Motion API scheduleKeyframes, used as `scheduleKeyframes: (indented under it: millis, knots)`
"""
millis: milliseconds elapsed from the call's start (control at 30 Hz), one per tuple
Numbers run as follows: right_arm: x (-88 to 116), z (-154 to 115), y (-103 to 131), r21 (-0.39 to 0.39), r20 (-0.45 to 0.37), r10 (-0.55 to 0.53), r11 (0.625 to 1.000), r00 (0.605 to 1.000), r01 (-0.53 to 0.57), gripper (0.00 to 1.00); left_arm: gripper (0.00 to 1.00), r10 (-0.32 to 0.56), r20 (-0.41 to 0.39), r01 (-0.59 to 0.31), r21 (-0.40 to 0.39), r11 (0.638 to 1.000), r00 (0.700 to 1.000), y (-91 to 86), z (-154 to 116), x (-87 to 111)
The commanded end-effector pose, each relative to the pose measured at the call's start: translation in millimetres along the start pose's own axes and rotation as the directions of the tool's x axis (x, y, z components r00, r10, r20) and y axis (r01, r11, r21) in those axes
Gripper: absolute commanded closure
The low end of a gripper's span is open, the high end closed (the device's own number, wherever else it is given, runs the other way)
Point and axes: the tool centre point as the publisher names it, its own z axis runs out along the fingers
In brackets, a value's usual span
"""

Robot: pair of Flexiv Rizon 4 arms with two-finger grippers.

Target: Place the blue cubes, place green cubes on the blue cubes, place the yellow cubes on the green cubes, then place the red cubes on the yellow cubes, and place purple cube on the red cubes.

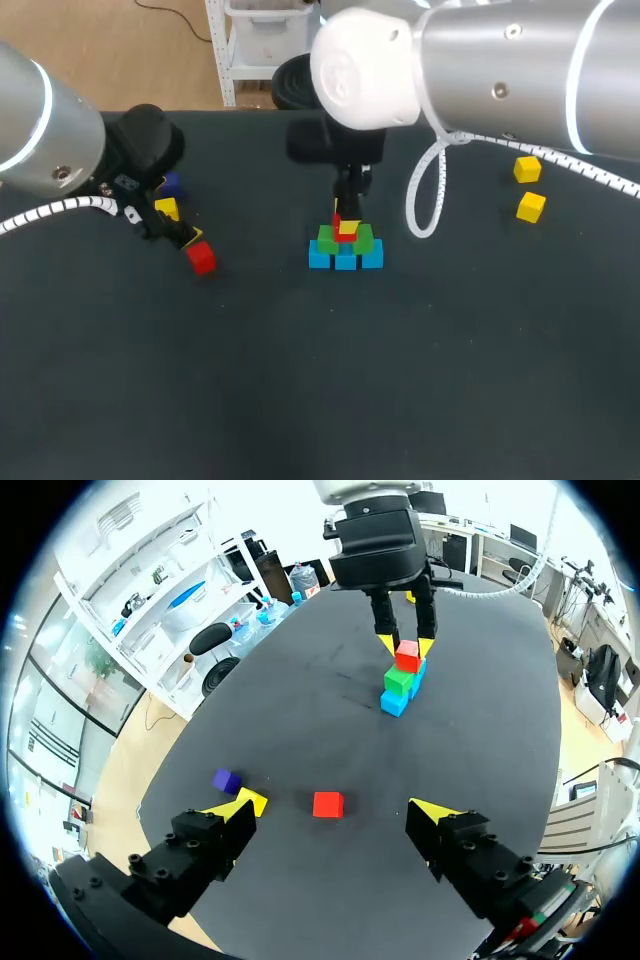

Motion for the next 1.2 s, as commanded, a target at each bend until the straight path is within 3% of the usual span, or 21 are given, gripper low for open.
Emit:
scheduleKeyframes:
  millis: [33, 1200]
  knots:
    - [1.2, -1.3, 1.0, 0.001, 0.004, 0.0, 1.0, 1.0, 0.0, 1.0, 0.0, 0.002, 0.003, -0.002, 0.003, 1.0, 1.0, 1.0, 0.0, 0.8]
    - [1.5, 0.3, -2.7, 0.005, 0.007, 0.001, 1.0, 1.0, -0.001, 1.0, 0.0, 0.002, 0.003, -0.002, 0.003, 1.0, 1.0, 1.0, 0.0, 0.8]
